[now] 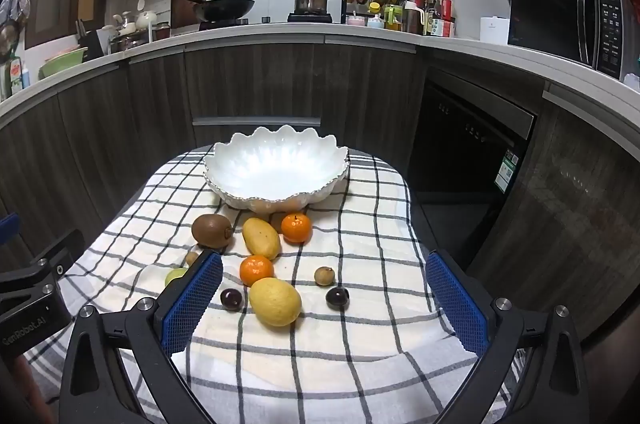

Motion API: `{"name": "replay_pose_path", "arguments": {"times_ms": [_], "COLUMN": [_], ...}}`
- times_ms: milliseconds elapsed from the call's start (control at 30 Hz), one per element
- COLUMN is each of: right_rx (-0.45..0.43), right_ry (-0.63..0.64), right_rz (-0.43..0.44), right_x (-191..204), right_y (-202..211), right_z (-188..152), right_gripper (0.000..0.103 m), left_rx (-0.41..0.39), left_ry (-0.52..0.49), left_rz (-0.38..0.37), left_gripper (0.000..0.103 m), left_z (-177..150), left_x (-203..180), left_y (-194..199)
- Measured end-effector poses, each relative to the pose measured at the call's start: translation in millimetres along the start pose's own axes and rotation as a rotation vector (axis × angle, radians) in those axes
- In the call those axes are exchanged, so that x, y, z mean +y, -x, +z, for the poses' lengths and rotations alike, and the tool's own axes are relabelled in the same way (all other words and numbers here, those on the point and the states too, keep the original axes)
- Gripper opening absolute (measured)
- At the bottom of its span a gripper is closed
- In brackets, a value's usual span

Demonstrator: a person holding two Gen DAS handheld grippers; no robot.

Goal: Organize fruits

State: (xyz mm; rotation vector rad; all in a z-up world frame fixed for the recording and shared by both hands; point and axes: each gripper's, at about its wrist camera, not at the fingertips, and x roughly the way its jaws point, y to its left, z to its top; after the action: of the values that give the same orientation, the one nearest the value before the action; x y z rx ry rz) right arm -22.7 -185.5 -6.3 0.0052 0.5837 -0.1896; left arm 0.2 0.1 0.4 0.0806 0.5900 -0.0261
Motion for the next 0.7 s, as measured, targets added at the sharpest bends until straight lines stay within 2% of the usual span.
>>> {"name": "replay_pose_path", "arguments": {"times_ms": [700], "right_rx": [-0.005], "right_ry": [0.001], "right_rz": [-0.001], "right_x": [-0.1], "right_y": [0.8], "right_z": [0.2], "right_gripper": [0.103], "left_rx": [-0.004], "left_ry": [0.013], "left_rz": [0.0], "left_gripper": [0.103], "left_z": [-0.7], "left_x": [-0.2], "left_y": [-3.0]}}
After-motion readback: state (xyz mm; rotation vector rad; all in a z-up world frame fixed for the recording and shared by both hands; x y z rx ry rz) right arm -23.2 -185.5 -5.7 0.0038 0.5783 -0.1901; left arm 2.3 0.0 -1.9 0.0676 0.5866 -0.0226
